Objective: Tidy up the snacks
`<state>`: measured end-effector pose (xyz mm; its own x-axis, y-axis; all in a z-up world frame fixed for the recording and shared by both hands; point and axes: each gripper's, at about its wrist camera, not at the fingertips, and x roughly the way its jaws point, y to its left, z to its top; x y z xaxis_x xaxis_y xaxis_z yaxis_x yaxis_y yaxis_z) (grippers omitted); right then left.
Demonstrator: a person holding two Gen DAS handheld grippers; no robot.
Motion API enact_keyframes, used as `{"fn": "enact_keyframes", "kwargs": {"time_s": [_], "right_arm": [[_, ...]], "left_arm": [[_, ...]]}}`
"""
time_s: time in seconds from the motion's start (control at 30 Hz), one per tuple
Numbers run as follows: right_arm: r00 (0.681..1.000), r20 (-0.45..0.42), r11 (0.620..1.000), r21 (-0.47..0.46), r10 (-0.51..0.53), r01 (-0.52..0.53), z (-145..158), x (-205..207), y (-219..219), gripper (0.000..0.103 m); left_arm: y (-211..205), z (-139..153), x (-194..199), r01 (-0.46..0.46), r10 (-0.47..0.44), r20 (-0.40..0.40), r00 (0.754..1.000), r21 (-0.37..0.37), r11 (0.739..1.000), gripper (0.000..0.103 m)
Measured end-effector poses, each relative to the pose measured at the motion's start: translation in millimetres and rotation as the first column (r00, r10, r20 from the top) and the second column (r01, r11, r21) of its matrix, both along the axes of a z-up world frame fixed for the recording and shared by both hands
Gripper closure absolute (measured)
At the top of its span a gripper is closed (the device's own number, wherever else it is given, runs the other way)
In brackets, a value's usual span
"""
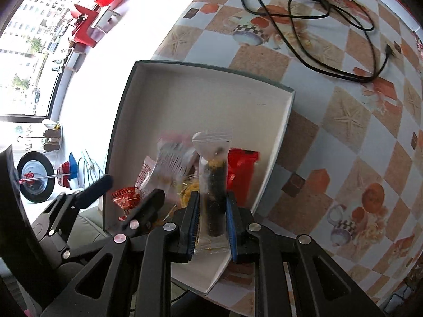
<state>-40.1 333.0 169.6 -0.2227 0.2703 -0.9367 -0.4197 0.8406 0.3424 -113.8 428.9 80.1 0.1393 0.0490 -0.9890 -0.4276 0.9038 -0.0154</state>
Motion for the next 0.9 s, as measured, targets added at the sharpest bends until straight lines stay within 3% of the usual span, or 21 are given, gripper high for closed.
{"fn": "enact_keyframes", "kwargs": {"time_s": [0.1,0.13,0.17,0.2,0.27,0.4,0.5,0.9], "right_arm": [[1.000,0.009,1.000,-0.009,0.016,-0.016,1,0,4,0.081],[1.000,0.012,1.000,-0.013,0.022,-0.022,1,1,5,0.075],[0.999,0.017,0.999,-0.020,0.029,-0.029,1,0,5,0.066],[0.999,0.027,0.999,-0.027,0.031,-0.030,2,-1,5,0.043],[0.997,0.071,0.999,-0.037,0.027,-0.024,6,-2,0,0.021],[0.994,0.096,0.997,-0.068,0.051,-0.045,7,-6,0,0.020],[0.990,0.124,0.994,-0.091,0.070,-0.059,9,-11,-1,0.000],[0.974,0.186,0.986,-0.131,0.129,-0.105,22,-28,-5,0.000]], "left_arm": [[4,-5,-1,-0.019,0.019,-0.038,0.999,-0.005,1.000,0.019],[5,-5,-2,-0.023,0.023,-0.044,0.999,0.012,1.000,0.017],[5,-5,-3,-0.024,0.026,-0.047,0.999,0.029,0.999,0.016],[6,-4,-4,-0.025,0.028,-0.052,0.998,0.053,0.998,0.016],[6,-3,-7,-0.022,0.026,-0.053,0.998,0.075,0.997,0.016],[7,-4,-11,-0.017,0.025,-0.083,0.996,0.093,0.996,0.015],[6,-4,-15,-0.009,0.017,-0.090,0.996,0.097,0.995,0.015],[-12,2,-27,0.045,-0.035,-0.087,0.996,0.105,0.993,0.015]]}}
